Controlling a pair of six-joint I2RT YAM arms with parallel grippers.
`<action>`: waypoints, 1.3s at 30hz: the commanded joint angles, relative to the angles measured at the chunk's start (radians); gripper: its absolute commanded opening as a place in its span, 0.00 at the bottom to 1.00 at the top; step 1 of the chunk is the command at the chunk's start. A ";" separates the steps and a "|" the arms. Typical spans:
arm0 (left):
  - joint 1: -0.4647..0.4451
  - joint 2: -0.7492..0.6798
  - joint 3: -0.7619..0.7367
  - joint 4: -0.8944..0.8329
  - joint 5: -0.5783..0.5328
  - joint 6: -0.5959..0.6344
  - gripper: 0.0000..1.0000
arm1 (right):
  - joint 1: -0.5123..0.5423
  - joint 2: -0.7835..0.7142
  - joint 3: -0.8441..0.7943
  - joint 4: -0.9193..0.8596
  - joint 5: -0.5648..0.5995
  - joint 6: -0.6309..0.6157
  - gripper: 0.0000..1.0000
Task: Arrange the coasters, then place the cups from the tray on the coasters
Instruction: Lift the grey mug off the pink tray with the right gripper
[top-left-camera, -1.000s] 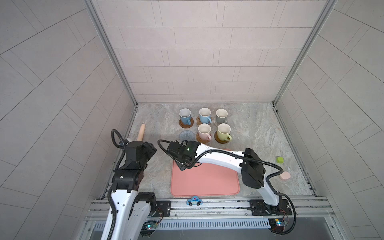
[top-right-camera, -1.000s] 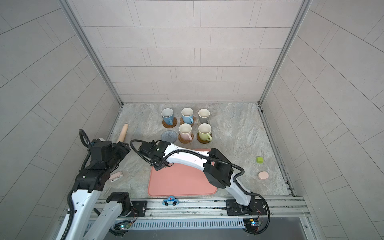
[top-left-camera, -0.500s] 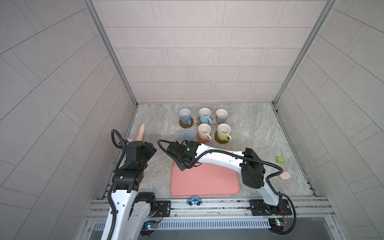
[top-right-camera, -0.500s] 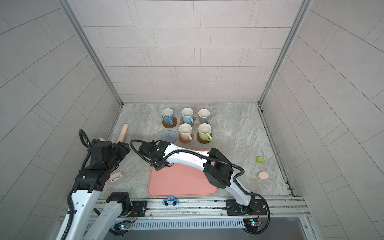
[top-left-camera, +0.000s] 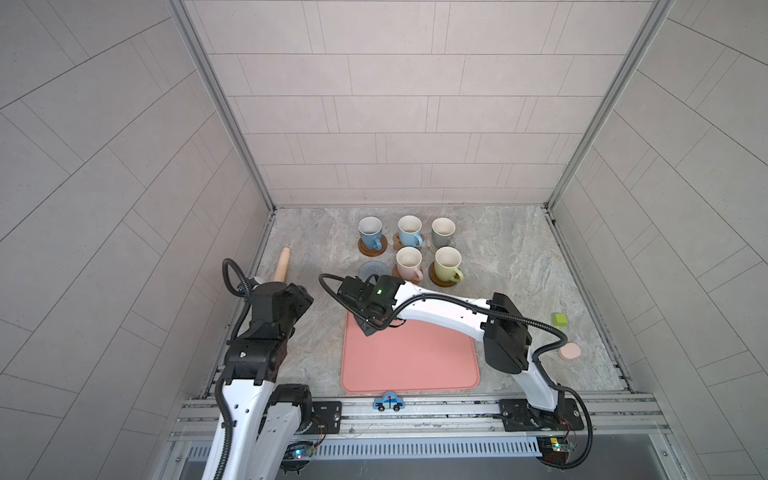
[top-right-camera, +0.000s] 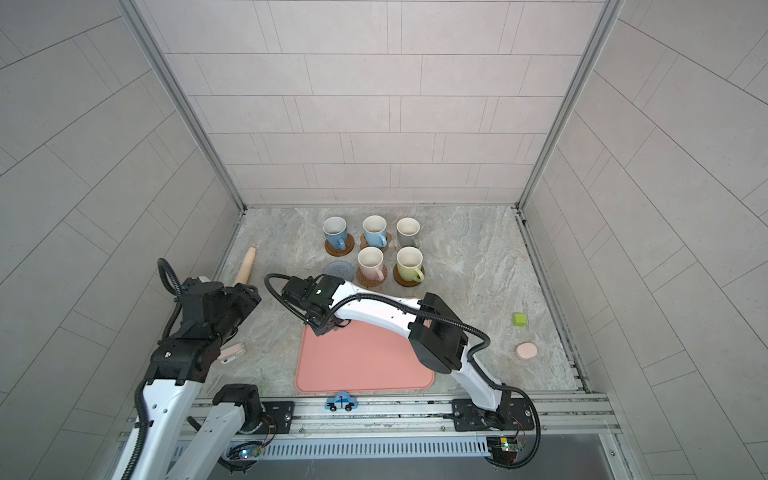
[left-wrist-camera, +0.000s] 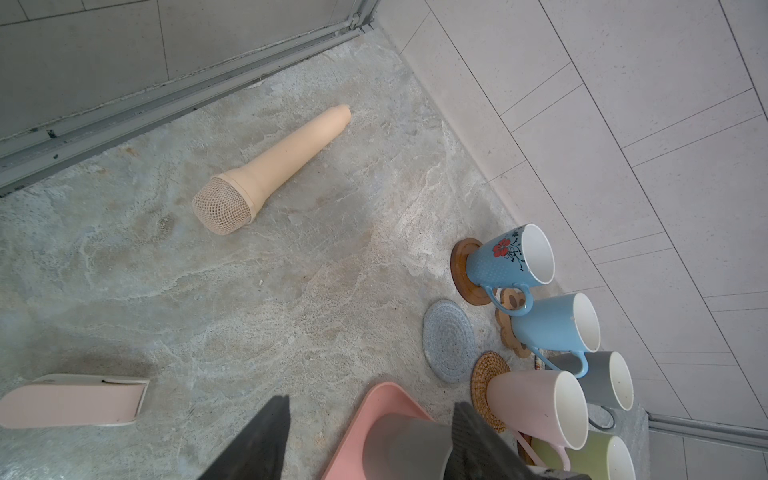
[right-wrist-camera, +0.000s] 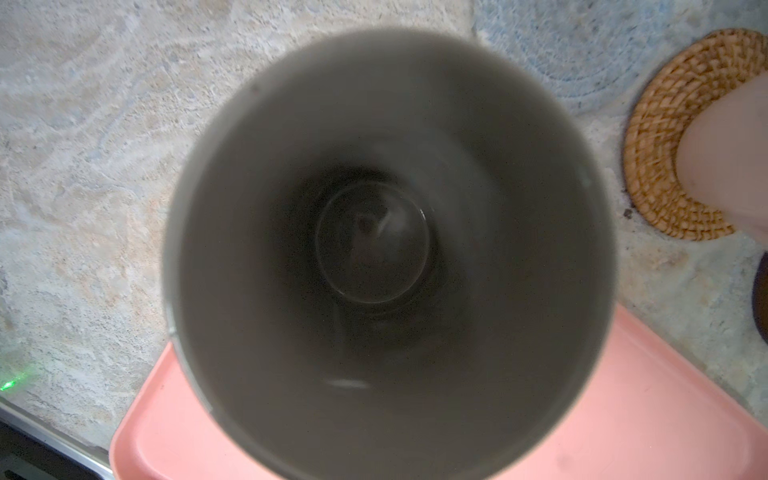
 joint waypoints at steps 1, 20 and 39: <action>0.005 -0.011 -0.011 0.004 -0.016 0.000 0.69 | -0.004 -0.072 0.044 -0.015 0.030 -0.009 0.11; 0.004 -0.022 -0.019 0.007 -0.012 -0.014 0.69 | -0.012 -0.113 0.060 -0.024 0.029 -0.019 0.11; 0.004 -0.022 -0.019 0.015 -0.005 -0.019 0.69 | -0.021 -0.106 0.115 -0.048 0.031 -0.038 0.11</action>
